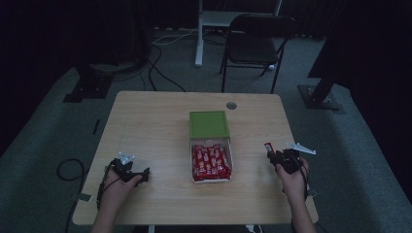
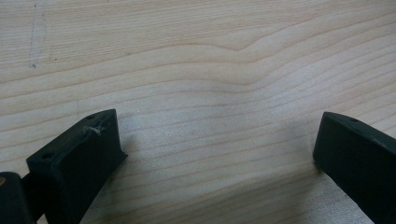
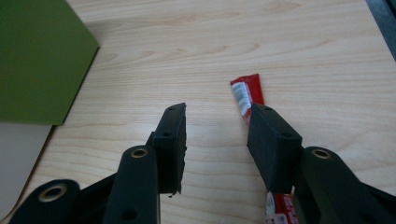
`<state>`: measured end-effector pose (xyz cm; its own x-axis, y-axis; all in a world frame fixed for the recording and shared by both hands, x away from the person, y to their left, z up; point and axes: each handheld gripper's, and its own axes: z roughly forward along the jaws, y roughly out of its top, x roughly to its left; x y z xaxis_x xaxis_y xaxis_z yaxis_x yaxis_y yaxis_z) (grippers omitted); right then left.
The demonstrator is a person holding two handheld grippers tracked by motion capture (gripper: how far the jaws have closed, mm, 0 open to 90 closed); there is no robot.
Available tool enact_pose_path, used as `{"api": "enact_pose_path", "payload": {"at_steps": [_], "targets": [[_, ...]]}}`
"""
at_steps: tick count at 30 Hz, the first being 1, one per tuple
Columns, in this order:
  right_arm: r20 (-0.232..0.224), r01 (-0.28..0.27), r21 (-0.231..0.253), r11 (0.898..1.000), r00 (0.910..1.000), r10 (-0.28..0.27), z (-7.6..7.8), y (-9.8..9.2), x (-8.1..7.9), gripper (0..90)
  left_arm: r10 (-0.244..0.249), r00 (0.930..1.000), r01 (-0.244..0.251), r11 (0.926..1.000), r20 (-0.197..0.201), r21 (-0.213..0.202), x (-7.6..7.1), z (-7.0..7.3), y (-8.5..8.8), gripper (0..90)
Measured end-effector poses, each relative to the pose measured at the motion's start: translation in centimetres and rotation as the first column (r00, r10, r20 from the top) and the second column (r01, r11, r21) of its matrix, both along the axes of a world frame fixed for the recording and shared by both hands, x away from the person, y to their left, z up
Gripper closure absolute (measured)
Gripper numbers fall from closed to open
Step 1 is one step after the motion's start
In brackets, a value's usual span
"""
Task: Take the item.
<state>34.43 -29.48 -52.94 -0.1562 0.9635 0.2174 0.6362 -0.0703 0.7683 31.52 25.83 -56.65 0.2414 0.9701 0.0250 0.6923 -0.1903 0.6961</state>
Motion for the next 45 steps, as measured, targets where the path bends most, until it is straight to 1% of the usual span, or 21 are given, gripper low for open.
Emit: {"api": "enact_pose_path", "payload": {"at_steps": [1,2,3,4,5,6,8,10,12,13,15,19,23,26,30,32,35,36,37,41,45], "targets": [[0.0,0.0,0.0,1.0,1.0,0.0,0.0,0.0,0.0,56.4,0.0,1.0,0.0,1.0,0.0,0.0,0.0,0.0,0.0,1.7],[0.011,-0.023,0.007,1.0,0.9997,0.023,0.0,0.1,0.0,54.6,0.0,1.0,0.0,1.0,0.0,0.0,0.0,0.0,0.0,1.7],[0.011,-0.023,0.007,1.0,0.9997,0.023,0.0,0.1,0.0,54.6,0.0,1.0,0.0,1.0,0.0,0.0,0.0,0.0,0.0,1.7],[0.021,-0.052,0.008,0.999,0.9984,0.052,0.0,0.4,-0.1,52.5,0.0,1.0,0.0,1.0,0.0,0.0,0.0,0.0,0.0,1.7],[0.021,-0.052,0.008,0.999,0.9984,0.052,0.0,0.4,-0.1,52.5,0.0,1.0,0.0,1.0,0.0,0.0,0.0,0.0,0.0,1.7],[0.025,-0.064,0.009,0.998,0.9977,0.063,0.0,0.4,-0.1,51.7,0.0,1.0,0.0,1.0,0.0,0.0,0.0,0.0,0.0,1.7],[0.061,-0.098,0.012,0.995,0.9934,0.097,-0.2,0.6,-0.3,48.5,-0.001,1.0,0.001,1.0,-0.002,0.002,0.0,0.0,0.0,1.7],[0.049,-0.12,0.015,0.993,0.9916,0.119,-0.2,0.7,-0.4,47.5,-0.001,1.0,0.001,1.0,-0.002,0.002,0.0,0.0,0.0,1.7],[0.044,-0.14,0.014,0.99,0.9893,0.139,-0.4,0.8,-0.5,42.0,-0.002,1.0,0.002,1.0,-0.001,0.002,0.0,0.0,0.0,1.7],[0.042,-0.154,0.012,0.988,0.9874,0.153,-0.4,0.9,-0.5,39.0,-0.001,1.0,0.001,1.0,-0.002,0.002,0.0,0.0,0.0,1.7],[0.037,-0.186,0.006,0.982,0.9819,0.186,-0.7,1.1,-0.7,36.5,-0.001,1.0,0.001,1.0,-0.001,0.002,0.0,0.0,0.0,1.7],[0.023,-0.231,-0.046,0.972,0.9724,0.232,-1.4,1.3,-0.8,32.6,-0.001,1.0,0.001,1.0,-0.001,0.002,0.0,0.0,0.0,1.7],[0.025,-0.246,-0.045,0.968,0.9687,0.247,-1.9,1.4,-1.0,29.9,-0.001,1.0,0.001,1.0,-0.002,0.002,0.0,0.0,0.0,1.7],[0.025,-0.268,-0.073,0.961,0.9625,0.27,-2.3,1.6,-1.1,27.5,-0.001,1.0,0.001,1.0,-0.001,0.002,0.0,0.0,0.0,1.7],[0.015,-0.284,-0.081,0.956,0.9582,0.286,-3.0,1.9,-1.2,24.9,-0.001,1.0,0.001,1.0,-0.001,0.002,0.0,0.0,0.0,1.7],[0.012,-0.286,-0.082,0.955,0.9575,0.288,-3.4,2.0,-1.2,24.5,-0.001,1.0,0.001,1.0,-0.001,0.002,0.0,0.0,0.0,1.7],[0.005,-0.283,-0.085,0.955,0.9588,0.284,-3.6,2.0,-1.2,24.5,-0.001,1.0,0.001,1.0,-0.001,0.002,0.0,0.0,0.0,1.7],[0.004,-0.281,-0.091,0.955,0.9594,0.282,-3.7,2.1,-1.2,24.5,-0.001,1.0,0.001,1.0,-0.001,0.002,0.0,0.0,0.0,1.7],[0.002,-0.274,-0.108,0.956,0.9611,0.276,-3.9,2.2,-1.2,24.5,-0.001,1.0,0.001,1.0,-0.001,0.002,0.0,0.0,0.0,1.7],[-0.008,-0.278,-0.145,0.95,0.96,0.28,-4.2,2.3,-1.1,24.5,-0.002,1.0,0.002,1.0,0.0,0.001,0.0,0.0,0.0,1.7],[-0.014,-0.281,-0.159,0.946,0.9591,0.283,-4.3,2.4,-1.1,24.8,-0.001,1.0,0.001,1.0,0.0,0.001,0.0,0.0,0.0,1.7]]}}
